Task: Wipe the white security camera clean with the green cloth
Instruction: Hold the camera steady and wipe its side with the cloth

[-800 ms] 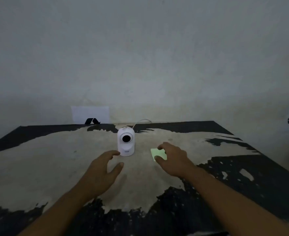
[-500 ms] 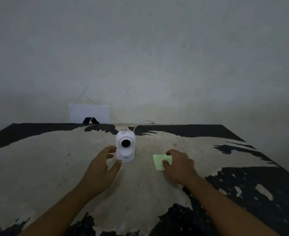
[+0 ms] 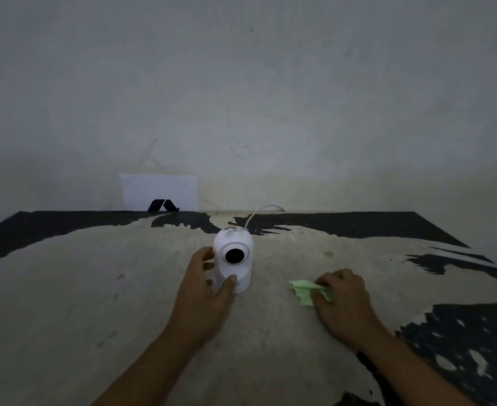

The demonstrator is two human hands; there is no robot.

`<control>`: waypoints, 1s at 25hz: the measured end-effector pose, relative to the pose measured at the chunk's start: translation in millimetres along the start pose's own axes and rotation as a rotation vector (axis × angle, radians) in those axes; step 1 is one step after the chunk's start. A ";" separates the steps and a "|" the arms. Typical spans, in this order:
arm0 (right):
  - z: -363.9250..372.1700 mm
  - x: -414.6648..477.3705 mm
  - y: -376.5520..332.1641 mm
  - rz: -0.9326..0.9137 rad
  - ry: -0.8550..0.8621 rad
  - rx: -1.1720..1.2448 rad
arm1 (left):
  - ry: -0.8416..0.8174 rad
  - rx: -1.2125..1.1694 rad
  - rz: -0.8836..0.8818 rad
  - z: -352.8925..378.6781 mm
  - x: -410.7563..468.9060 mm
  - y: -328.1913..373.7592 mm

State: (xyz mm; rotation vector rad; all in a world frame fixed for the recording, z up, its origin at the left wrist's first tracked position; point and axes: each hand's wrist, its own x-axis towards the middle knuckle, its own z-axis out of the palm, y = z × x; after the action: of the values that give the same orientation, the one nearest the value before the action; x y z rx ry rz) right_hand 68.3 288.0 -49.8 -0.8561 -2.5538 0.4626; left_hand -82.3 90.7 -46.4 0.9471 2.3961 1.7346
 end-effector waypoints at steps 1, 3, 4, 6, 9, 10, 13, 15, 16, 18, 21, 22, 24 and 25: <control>1.3 -1.0 -3.7 -0.035 0.038 0.051 | 0.001 -0.008 0.010 1.9 -0.9 -1.4; 1.6 0.2 -16.1 -0.071 0.106 0.192 | 0.009 -0.023 0.025 4.6 -1.6 -4.3; 1.0 2.6 -23.9 -0.063 0.130 0.259 | 0.014 -0.031 0.023 5.3 -1.3 -5.5; 0.8 9.9 -41.1 -0.017 0.175 0.383 | 0.020 -0.042 0.023 5.1 0.9 -9.6; 5.9 22.2 -63.2 0.061 0.281 0.566 | -0.005 -0.034 0.046 3.4 3.9 -14.3; 8.7 26.4 -70.7 0.078 0.309 0.614 | -0.012 -0.030 0.057 3.0 4.9 -15.6; 21.0 33.8 -93.3 0.030 0.358 0.644 | -0.007 -0.010 0.075 2.6 7.1 -18.3; 28.0 31.0 -107.4 -0.033 0.346 0.651 | -0.006 -0.001 0.066 2.8 7.7 -19.5; 29.8 27.9 -112.4 -0.059 0.325 0.654 | -0.007 -0.001 0.062 2.9 8.2 -19.2; 33.3 20.2 -117.0 -0.138 0.282 0.659 | -0.010 -0.007 0.053 3.0 9.0 -17.7; 39.4 13.7 -116.8 -0.288 0.338 0.530 | -0.015 0.017 0.053 4.5 8.8 -16.2; 42.0 13.7 -114.2 -0.308 0.386 0.505 | -0.019 0.021 0.063 4.7 8.6 -16.2; 48.0 14.3 -109.6 -0.267 0.464 0.536 | -0.016 0.023 0.079 4.0 8.5 -16.3; 50.5 14.5 -107.8 -0.224 0.476 0.556 | -0.014 0.024 0.081 3.9 8.4 -16.0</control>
State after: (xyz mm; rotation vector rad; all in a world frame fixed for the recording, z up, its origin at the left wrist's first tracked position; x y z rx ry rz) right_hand -19.4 206.5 -43.4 -0.4059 -1.9090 0.7459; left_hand -94.9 95.1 -59.2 1.0694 2.4082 1.7224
